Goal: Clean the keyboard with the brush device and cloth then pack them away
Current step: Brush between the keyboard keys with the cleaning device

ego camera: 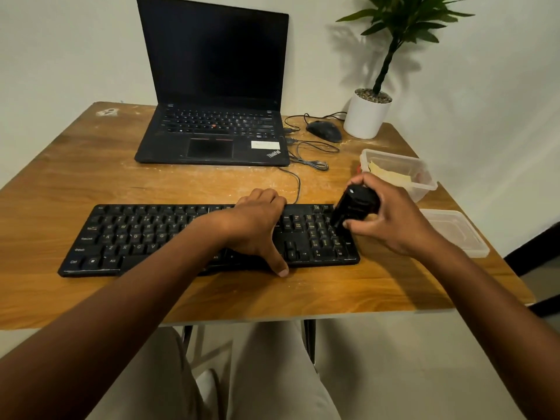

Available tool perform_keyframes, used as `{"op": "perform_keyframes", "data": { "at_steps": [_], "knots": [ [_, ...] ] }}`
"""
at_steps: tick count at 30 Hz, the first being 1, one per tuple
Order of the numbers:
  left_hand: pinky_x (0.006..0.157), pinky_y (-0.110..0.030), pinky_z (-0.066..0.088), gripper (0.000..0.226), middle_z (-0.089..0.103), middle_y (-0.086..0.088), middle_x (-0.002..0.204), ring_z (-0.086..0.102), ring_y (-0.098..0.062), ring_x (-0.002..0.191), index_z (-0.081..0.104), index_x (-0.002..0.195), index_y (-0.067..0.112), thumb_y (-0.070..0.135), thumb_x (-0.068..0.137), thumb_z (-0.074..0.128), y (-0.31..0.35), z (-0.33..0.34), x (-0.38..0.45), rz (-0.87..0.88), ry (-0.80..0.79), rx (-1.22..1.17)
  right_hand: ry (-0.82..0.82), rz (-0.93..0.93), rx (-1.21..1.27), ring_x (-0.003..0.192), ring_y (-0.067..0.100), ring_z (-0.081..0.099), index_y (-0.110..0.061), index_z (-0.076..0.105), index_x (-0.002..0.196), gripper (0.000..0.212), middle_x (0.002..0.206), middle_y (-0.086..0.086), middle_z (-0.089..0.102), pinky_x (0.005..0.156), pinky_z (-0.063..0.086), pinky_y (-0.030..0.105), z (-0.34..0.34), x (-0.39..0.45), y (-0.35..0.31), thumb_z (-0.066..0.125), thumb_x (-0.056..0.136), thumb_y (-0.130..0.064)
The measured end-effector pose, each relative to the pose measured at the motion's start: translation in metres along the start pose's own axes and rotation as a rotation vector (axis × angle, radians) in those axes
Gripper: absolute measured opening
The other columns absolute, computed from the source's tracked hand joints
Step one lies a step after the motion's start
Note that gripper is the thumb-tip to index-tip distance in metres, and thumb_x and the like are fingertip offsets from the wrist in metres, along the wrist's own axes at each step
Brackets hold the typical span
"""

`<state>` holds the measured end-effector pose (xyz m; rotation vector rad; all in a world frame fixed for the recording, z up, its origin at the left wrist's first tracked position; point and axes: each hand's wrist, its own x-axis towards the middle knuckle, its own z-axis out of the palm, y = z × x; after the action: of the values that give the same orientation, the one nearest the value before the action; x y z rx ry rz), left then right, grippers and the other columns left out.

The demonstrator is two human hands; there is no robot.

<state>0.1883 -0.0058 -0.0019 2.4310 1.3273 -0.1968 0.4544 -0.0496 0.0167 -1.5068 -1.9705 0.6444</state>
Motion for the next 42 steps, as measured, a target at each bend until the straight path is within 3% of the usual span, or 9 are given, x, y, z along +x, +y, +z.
{"op": "perform_keyframes", "data": {
  "at_steps": [5, 7, 11, 14, 19, 23, 30, 38, 42],
  "knots": [
    [0.123, -0.047, 0.029, 0.134, 0.029, -0.001, 0.155, 0.025, -0.024, 0.143, 0.023, 0.159, 0.02, 0.07, 0.054, 0.091, -0.002, 0.001, 0.003, 0.009, 0.006, -0.001, -0.187, 0.016, 0.027, 0.108, 0.003, 0.067, -0.035, 0.062, 0.113, 0.054, 0.11, -0.018, 0.071, 0.089, 0.055, 0.02, -0.016, -0.039, -0.011, 0.09, 0.074, -0.009],
    [0.123, -0.047, 0.029, 0.135, 0.029, -0.001, 0.154, 0.025, -0.024, 0.143, 0.024, 0.158, 0.02, 0.07, 0.053, 0.091, -0.003, 0.002, 0.003, 0.012, 0.007, 0.004, -0.147, 0.005, 0.036, 0.108, 0.002, 0.066, -0.032, 0.062, 0.114, 0.054, 0.11, -0.016, 0.07, 0.087, 0.055, 0.017, -0.02, -0.032, -0.013, 0.089, 0.074, -0.009],
    [0.122, -0.047, 0.03, 0.134, 0.029, 0.0, 0.153, 0.026, -0.023, 0.141, 0.023, 0.158, 0.021, 0.07, 0.053, 0.091, -0.002, 0.001, 0.002, 0.007, 0.008, 0.006, 0.091, -0.036, 0.037, 0.102, 0.0, 0.065, -0.025, 0.059, 0.117, 0.056, 0.108, -0.012, 0.067, 0.084, 0.057, 0.019, -0.01, 0.014, -0.009, 0.089, 0.074, -0.008],
    [0.122, -0.046, 0.031, 0.133, 0.03, 0.0, 0.152, 0.027, -0.022, 0.14, 0.024, 0.158, 0.021, 0.069, 0.054, 0.092, -0.002, 0.0, 0.001, 0.009, 0.011, -0.001, 0.152, -0.059, 0.027, 0.098, -0.002, 0.064, -0.027, 0.057, 0.119, 0.057, 0.107, -0.013, 0.065, 0.081, 0.055, 0.018, 0.006, 0.047, -0.008, 0.089, 0.075, -0.01],
    [0.121, -0.046, 0.031, 0.132, 0.031, 0.0, 0.152, 0.027, -0.022, 0.14, 0.025, 0.157, 0.021, 0.069, 0.054, 0.092, -0.003, 0.001, 0.002, 0.017, 0.011, -0.008, 0.016, -0.049, 0.062, 0.097, 0.003, 0.069, -0.028, 0.057, 0.117, 0.055, 0.107, -0.009, 0.068, 0.077, 0.06, 0.023, 0.021, 0.044, -0.005, 0.087, 0.077, -0.004],
    [0.121, -0.046, 0.031, 0.131, 0.031, 0.0, 0.152, 0.027, -0.022, 0.14, 0.026, 0.157, 0.02, 0.07, 0.055, 0.091, -0.004, 0.003, 0.002, 0.029, 0.017, -0.007, -0.11, -0.022, 0.031, 0.097, 0.003, 0.067, -0.033, 0.058, 0.115, 0.057, 0.106, -0.011, 0.068, 0.077, 0.056, 0.018, 0.002, 0.027, -0.004, 0.089, 0.074, -0.007],
    [0.122, -0.047, 0.03, 0.133, 0.03, 0.0, 0.152, 0.026, -0.023, 0.141, 0.024, 0.157, 0.02, 0.069, 0.053, 0.092, -0.003, 0.002, 0.0, 0.016, 0.01, -0.014, 0.134, 0.006, -0.026, 0.102, 0.012, 0.064, -0.026, 0.055, 0.118, 0.06, 0.107, -0.014, 0.063, 0.084, 0.055, 0.027, -0.01, 0.053, 0.005, 0.089, 0.072, -0.008],
    [0.124, -0.046, 0.027, 0.135, 0.026, -0.001, 0.156, 0.023, -0.024, 0.144, 0.022, 0.159, 0.019, 0.068, 0.055, 0.091, -0.002, 0.001, 0.0, 0.009, 0.0, -0.007, 0.031, 0.027, -0.027, 0.095, -0.001, 0.066, -0.028, 0.056, 0.117, 0.057, 0.105, -0.013, 0.066, 0.073, 0.057, 0.017, -0.004, 0.013, 0.012, 0.089, 0.074, -0.01],
    [0.124, -0.046, 0.026, 0.136, 0.025, -0.001, 0.158, 0.022, -0.025, 0.145, 0.021, 0.159, 0.019, 0.068, 0.055, 0.091, -0.001, 0.001, 0.001, 0.007, 0.005, -0.002, -0.048, 0.035, 0.0, 0.098, -0.001, 0.066, -0.032, 0.058, 0.116, 0.058, 0.106, -0.011, 0.069, 0.076, 0.055, 0.015, -0.017, -0.003, 0.005, 0.091, 0.073, -0.011]
  ]
}}
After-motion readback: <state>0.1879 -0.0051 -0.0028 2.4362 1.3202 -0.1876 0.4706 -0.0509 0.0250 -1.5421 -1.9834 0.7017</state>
